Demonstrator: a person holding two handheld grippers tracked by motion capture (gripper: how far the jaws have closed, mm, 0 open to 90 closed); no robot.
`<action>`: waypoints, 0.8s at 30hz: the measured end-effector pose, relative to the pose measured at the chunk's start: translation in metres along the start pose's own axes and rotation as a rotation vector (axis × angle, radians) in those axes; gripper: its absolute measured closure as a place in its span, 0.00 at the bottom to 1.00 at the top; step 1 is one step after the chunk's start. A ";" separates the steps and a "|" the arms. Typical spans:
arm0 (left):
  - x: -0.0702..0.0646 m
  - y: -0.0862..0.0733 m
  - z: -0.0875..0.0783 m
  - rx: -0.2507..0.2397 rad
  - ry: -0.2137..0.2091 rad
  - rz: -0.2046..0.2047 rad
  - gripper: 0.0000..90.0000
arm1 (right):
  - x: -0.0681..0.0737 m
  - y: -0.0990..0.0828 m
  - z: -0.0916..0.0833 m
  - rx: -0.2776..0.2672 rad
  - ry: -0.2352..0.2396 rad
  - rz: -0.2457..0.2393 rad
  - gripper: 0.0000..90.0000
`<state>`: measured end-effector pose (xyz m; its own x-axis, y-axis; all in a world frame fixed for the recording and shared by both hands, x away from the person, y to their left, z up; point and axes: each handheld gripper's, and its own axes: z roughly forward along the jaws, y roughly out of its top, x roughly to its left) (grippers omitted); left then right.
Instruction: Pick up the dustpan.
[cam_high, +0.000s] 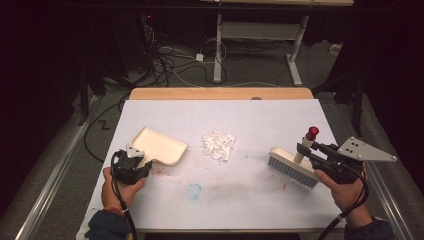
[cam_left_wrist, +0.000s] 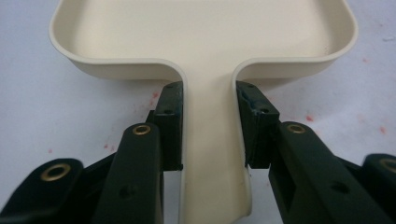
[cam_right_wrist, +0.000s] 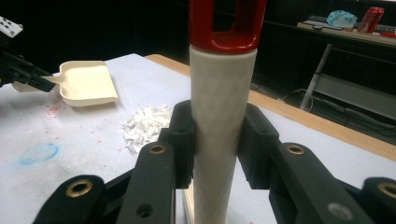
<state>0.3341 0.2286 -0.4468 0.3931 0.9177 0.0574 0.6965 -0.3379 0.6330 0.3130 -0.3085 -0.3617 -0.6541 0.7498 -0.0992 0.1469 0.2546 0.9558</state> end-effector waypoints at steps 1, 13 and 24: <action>0.000 -0.001 -0.002 -0.002 -0.004 0.006 0.71 | 0.000 0.000 0.000 0.000 0.000 0.000 0.78; -0.004 -0.006 -0.020 -0.002 -0.054 0.056 0.71 | -0.001 0.000 0.001 0.005 -0.016 0.001 0.78; -0.013 -0.013 -0.026 0.000 -0.099 0.086 0.71 | -0.004 0.000 0.001 0.007 -0.026 0.007 0.78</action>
<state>0.3048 0.2265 -0.4359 0.5091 0.8600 0.0351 0.6574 -0.4149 0.6290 0.3167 -0.3106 -0.3616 -0.6335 0.7673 -0.0998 0.1566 0.2535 0.9546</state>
